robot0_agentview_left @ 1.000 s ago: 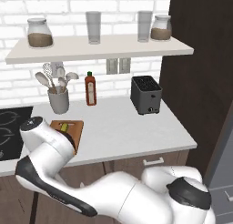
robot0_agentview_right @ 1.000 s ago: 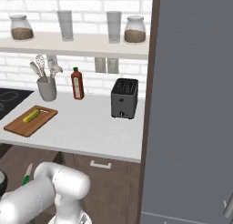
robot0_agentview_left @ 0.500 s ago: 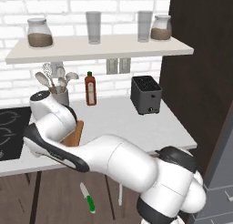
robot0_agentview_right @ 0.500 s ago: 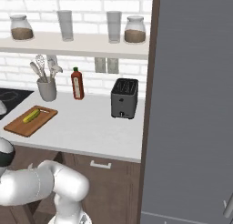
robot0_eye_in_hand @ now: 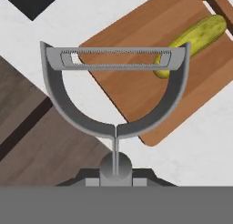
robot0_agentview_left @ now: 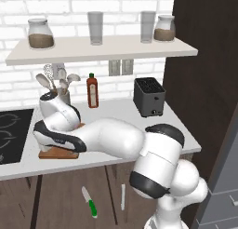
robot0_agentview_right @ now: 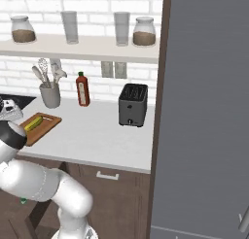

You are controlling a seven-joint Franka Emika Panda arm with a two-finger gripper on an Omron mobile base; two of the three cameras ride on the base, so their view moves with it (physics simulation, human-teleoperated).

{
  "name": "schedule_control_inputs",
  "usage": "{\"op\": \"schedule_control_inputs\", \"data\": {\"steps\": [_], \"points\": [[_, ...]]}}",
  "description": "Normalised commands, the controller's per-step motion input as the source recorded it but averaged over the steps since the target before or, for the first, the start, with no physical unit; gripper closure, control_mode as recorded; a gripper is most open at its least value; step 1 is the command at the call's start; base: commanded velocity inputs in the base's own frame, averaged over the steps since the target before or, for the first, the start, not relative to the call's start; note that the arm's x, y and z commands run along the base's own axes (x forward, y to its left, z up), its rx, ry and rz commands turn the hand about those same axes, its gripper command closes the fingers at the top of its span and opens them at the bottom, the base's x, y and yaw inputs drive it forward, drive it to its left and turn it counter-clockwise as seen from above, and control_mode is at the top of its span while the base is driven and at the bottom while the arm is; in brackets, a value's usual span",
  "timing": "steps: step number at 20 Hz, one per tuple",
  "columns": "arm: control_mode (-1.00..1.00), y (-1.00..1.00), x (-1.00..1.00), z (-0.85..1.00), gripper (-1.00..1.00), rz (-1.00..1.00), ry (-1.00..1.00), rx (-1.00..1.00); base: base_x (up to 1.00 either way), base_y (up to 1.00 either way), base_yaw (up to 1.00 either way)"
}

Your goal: Place the appropriate cutting tool for cutting the cucumber skin on the cutting board.

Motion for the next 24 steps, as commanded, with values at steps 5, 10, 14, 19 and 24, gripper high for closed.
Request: {"op": "schedule_control_inputs", "data": {"steps": [5, 10, 14, 19, 24], "points": [[-1.00, 0.00, 0.69, -0.55, 1.00, 0.04, 0.03, 0.00, 0.00, 0.00, 0.00], [-1.00, 0.12, 0.51, -0.41, 1.00, 0.03, 0.08, 0.00, 0.00, 0.00, 0.00], [-1.00, 0.23, 0.43, -0.42, 1.00, 0.01, 0.14, -0.01, 0.00, 0.00, 0.00], [-1.00, 0.21, 0.39, -0.40, -1.00, 0.00, 0.13, -0.01, 0.00, 0.00, 0.00], [-1.00, 0.02, 0.01, -0.05, -1.00, 0.00, 0.10, 0.00, 0.00, 0.00, 0.00]]}}
